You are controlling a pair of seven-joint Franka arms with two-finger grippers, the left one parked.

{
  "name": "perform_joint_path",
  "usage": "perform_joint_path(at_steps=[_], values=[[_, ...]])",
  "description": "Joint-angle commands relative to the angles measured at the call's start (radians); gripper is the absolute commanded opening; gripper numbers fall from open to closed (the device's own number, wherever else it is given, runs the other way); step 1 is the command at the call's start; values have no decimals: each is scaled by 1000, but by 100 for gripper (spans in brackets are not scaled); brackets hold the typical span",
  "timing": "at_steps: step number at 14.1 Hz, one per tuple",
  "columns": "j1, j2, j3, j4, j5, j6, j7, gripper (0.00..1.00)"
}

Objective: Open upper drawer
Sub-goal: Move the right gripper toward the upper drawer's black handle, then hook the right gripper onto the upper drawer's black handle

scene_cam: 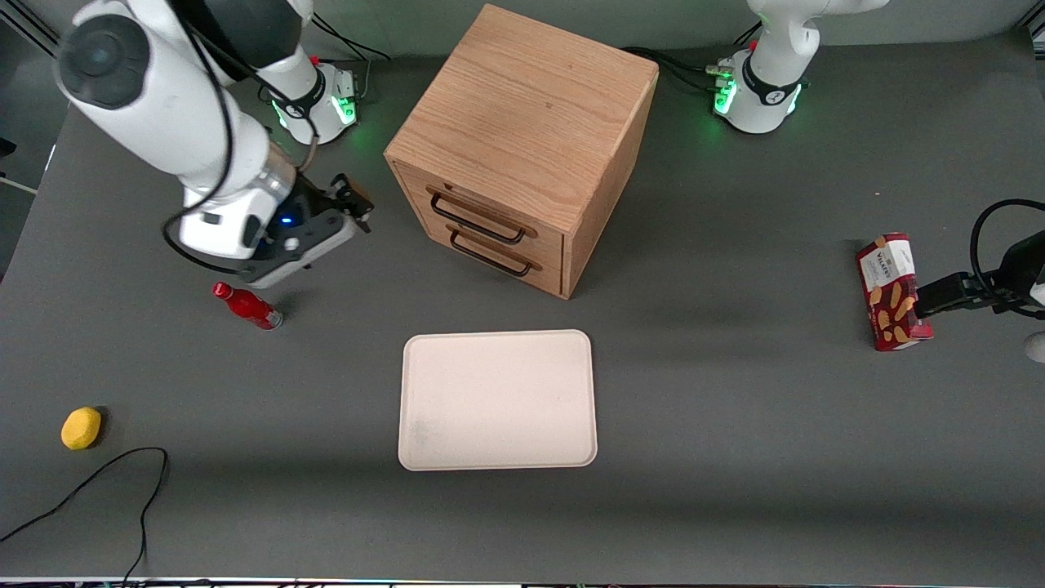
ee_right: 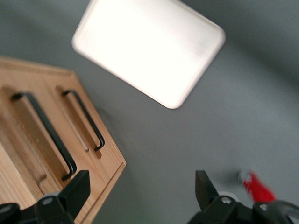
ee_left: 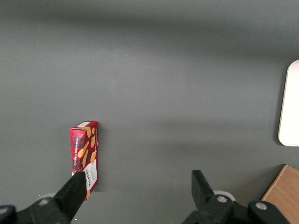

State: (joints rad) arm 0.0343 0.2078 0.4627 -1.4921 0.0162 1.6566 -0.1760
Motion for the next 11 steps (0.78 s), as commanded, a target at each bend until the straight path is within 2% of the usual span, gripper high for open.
perform_joint_path(at_steps=[1, 6, 11], values=[[-8, 68, 54, 30, -13, 15, -161, 100], [-1, 94, 108, -10, 30, 14, -166, 100], [80, 137, 111, -109, 33, 104, -152, 100]])
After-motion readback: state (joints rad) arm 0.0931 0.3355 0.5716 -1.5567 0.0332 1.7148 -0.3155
